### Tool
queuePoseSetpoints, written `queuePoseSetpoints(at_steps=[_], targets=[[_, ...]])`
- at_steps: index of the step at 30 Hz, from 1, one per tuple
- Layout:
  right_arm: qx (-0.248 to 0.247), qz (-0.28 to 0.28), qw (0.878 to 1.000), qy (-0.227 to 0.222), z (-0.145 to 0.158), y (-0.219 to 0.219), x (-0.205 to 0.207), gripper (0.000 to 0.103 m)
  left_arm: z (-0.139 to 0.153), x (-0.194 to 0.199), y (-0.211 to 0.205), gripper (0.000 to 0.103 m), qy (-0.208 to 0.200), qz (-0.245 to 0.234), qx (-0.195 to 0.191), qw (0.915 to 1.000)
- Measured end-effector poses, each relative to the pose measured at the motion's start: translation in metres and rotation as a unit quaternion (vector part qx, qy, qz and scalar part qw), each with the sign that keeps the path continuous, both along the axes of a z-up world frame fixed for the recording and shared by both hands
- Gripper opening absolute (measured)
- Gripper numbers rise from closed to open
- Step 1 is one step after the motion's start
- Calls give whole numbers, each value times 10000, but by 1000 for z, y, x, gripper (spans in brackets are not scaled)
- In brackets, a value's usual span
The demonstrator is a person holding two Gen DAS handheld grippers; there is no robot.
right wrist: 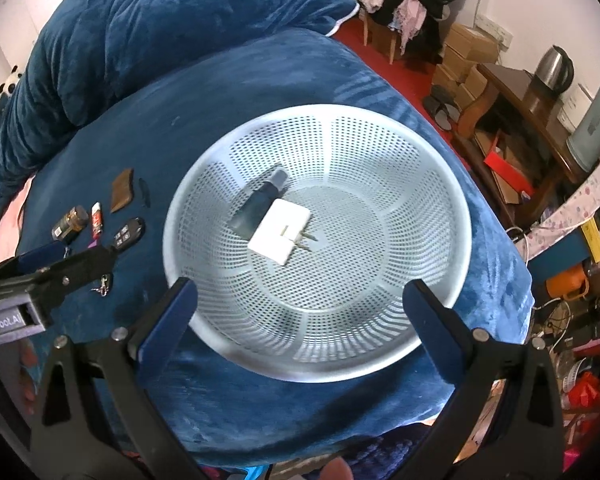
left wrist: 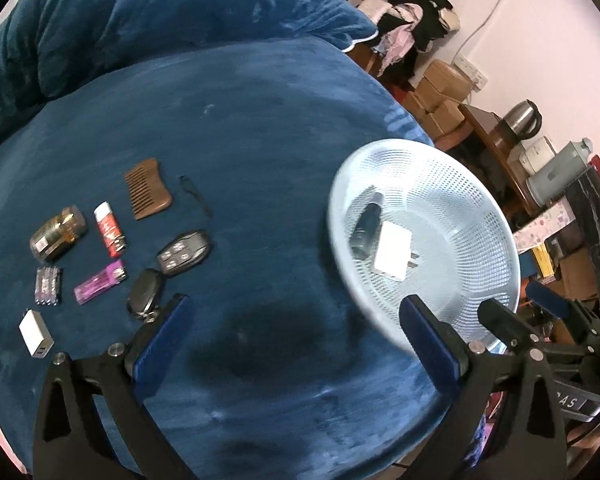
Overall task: Organize rigid objects
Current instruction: 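Withdraw both open tools from the colander back over the items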
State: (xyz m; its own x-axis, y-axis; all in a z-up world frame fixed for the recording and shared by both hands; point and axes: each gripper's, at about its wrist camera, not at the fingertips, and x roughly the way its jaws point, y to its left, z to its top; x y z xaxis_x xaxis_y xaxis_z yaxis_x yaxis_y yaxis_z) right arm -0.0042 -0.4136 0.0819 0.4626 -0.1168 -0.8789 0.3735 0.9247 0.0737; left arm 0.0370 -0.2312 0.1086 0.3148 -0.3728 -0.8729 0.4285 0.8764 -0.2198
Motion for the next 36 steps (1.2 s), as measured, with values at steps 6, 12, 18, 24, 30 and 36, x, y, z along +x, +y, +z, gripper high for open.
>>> queuePoseSetpoints(at_steps=[6,12,18,24,30,36], targets=[[-72,188,9998,30,0,22,14,103,-7,8,39,103,66,301,-80,9995],[-125,454,9989,83,-4,50,31,103,-16,15,72,103,66,576,-46,9983],[-148,702,9973,181,-9,77,49,103,-28,23,109,103,121,835,-1,9964],[-152,960,9949,261,-18,105,67,103,-41,30,145,103,228,1119,27,9935],[-118,1223,9919,318,-28,132,82,103,-55,32,185,103,327,1437,64,9891],[-71,1419,9891,398,-38,153,89,103,-72,32,225,103,449,1768,126,9832]])
